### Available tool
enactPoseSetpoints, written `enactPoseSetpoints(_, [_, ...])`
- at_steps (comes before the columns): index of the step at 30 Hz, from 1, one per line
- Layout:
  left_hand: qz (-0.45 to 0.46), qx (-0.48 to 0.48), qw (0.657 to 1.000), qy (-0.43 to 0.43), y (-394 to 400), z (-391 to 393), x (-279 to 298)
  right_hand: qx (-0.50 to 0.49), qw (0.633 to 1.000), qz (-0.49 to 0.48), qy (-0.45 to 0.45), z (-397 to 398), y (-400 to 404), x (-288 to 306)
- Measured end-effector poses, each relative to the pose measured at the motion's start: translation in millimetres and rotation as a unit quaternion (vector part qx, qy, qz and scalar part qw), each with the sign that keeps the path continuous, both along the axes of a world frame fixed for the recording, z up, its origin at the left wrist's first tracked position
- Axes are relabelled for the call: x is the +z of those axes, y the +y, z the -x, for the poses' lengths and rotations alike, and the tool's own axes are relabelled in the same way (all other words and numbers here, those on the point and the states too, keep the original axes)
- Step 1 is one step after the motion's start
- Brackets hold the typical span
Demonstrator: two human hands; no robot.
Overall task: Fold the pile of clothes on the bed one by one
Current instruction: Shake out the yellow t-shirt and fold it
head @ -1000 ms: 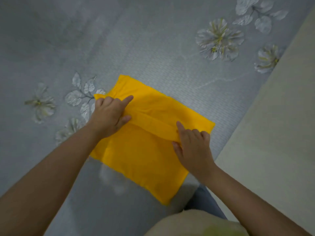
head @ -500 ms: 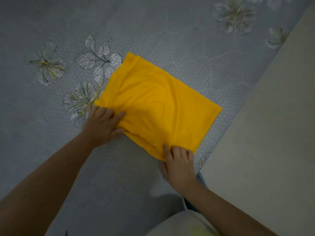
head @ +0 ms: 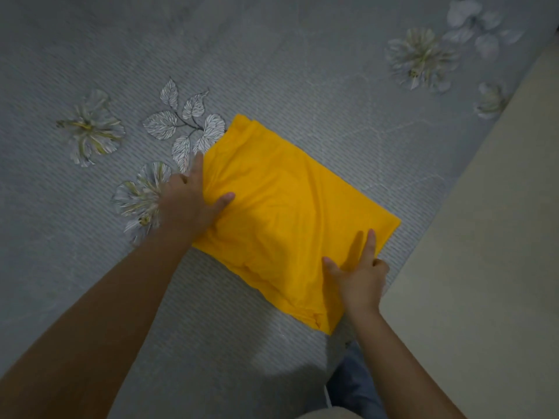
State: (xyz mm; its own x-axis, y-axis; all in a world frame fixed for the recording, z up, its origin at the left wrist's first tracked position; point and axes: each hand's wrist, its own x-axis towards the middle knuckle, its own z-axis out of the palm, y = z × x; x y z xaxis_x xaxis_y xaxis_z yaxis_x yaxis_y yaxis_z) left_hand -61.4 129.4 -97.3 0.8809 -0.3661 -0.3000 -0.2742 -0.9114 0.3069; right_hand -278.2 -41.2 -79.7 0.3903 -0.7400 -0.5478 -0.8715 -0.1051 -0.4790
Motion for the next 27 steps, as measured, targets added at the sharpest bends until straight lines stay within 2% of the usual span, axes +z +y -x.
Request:
enactPoseSetpoints(5, [0.033, -0.02, 0.998, 0.05, -27, 5, -7, -0.042, 0.998, -0.039, 0.0, -15, -5, -9])
enactPoseSetpoints(8, [0.086, -0.036, 0.993, 0.073, -30, 3, -3, -0.001, 0.998, -0.047, -0.043, -17, -13, -15])
enactPoseSetpoints(11, [0.149, -0.021, 0.98, 0.133, -31, 5, 6, 0.037, 0.996, -0.031, -0.074, -8, -27, -11])
enactPoseSetpoints(14, [0.143, -0.001, 0.975, 0.172, -37, 10, 16, 0.058, 0.995, -0.001, -0.08, 0, -45, -3])
enactPoseSetpoints(17, [0.149, 0.024, 0.97, 0.191, -53, 22, 27, 0.034, 0.996, -0.02, -0.076, -4, -63, 5])
enactPoseSetpoints(23, [0.148, 0.035, 0.963, 0.222, -106, 27, 61, 0.019, 0.992, -0.065, -0.108, -15, -135, 41])
enactPoseSetpoints(27, [0.192, 0.046, 0.955, 0.22, -176, 22, 102, 0.019, 0.986, -0.077, -0.147, -20, -209, 79])
